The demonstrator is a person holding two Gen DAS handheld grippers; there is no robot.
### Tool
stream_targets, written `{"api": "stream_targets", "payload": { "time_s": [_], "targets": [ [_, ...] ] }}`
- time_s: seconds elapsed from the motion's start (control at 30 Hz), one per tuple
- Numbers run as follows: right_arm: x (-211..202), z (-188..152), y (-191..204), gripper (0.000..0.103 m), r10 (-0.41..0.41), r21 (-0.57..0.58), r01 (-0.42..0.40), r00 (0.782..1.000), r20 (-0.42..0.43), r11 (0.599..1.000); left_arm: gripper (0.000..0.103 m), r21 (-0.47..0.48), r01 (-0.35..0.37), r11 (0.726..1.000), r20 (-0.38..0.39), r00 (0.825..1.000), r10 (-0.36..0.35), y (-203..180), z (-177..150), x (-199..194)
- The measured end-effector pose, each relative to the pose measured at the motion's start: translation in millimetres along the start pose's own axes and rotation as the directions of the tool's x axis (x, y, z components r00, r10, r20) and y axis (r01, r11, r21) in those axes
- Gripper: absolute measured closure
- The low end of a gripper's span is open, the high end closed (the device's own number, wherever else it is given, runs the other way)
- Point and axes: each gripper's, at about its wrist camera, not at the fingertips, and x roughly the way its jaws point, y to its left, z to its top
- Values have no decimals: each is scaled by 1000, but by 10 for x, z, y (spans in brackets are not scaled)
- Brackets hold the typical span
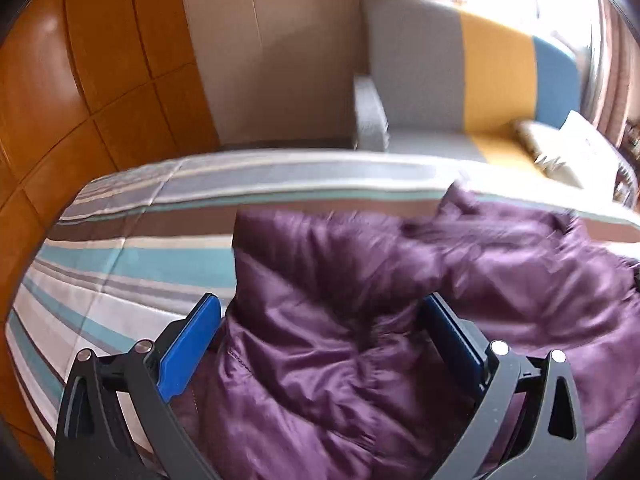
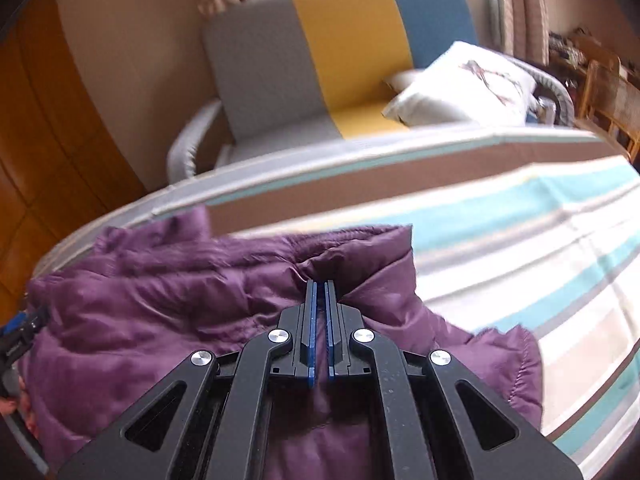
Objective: Fold large clothes
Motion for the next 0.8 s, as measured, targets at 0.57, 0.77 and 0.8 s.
{"api": "stream_targets", "payload": {
  "time_s": [0.57,0.77,0.8],
  "targets": [
    [-182,-77,52,100,7,11,-7,998,60,1000,2,-110,89,990,-7,996,-90,141,-191,-68],
    [-588,-270,673,100,173,-32,-171,979,107,985,2,-145,153,978,120,983,-136,-75,-322,-598],
    [-587,-300,795,100,181,-59,-176,978,104,983,2,-121,145,982,127,983,-129,-176,-336,-623]
  ]
}}
